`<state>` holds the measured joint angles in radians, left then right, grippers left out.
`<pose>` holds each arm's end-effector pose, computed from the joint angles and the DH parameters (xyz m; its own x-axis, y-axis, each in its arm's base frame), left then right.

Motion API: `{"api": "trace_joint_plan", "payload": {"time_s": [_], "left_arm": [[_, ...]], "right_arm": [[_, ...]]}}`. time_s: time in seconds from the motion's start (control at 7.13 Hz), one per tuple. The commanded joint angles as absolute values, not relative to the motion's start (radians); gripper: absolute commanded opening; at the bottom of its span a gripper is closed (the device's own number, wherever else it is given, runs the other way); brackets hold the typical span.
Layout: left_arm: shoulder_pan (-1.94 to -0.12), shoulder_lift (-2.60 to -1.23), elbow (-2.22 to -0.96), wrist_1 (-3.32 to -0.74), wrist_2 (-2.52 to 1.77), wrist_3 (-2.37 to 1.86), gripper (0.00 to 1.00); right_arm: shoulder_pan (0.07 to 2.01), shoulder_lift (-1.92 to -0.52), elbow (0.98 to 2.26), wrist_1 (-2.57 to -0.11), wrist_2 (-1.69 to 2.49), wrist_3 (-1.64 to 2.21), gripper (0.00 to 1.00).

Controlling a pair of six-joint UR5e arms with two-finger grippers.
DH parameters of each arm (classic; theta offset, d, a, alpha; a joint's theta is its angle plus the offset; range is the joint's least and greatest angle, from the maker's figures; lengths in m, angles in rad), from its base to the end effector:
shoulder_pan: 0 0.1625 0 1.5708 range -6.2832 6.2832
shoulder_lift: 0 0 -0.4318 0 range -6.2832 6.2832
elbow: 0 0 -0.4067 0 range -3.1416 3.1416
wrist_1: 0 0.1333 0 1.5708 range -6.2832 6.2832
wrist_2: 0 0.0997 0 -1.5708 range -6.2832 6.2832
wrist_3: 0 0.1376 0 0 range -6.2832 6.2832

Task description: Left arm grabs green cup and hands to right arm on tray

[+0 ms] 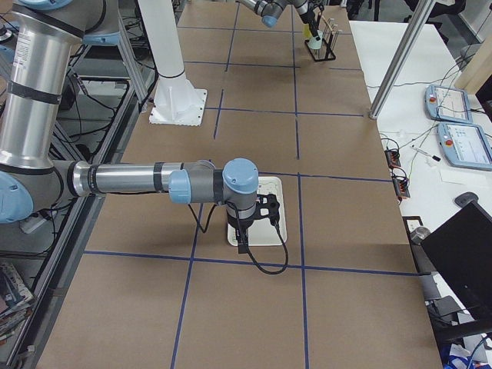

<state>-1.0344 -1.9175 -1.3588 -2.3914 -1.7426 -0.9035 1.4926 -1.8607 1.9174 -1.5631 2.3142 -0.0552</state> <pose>0.2726 -0.6733 0.5109 0.7117 -0.0040 -0.7024 0.4266 0.7969 0.4278 0.0097 -0.3906 0.6479 0.7251 -0.1557 0.6708 0.1181 0.9878 0.1015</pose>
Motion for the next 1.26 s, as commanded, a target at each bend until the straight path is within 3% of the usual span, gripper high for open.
{"api": "trace_joint_plan", "payload": {"time_s": [0.0, 0.28, 0.42, 1.12], "left_arm": [[-1.035, -1.916, -1.362, -2.385, -1.743, -0.902, 0.65], [-1.048, -1.917, -1.370, -2.372, -1.744, -0.873, 0.46], [-1.061, -1.916, -1.382, -2.367, -1.747, -0.865, 0.42], [-1.195, -1.904, -1.716, -1.995, -1.899, -0.767, 0.39]], "right_arm": [[1.493, -1.861, 1.917, -1.563, 2.315, -0.055, 1.00], [1.493, -1.861, 1.919, -1.563, 2.315, -0.055, 1.00], [1.493, -1.861, 1.917, -1.563, 2.315, -0.055, 1.00], [1.493, -1.861, 1.917, -1.563, 2.315, -0.055, 1.00]]}}
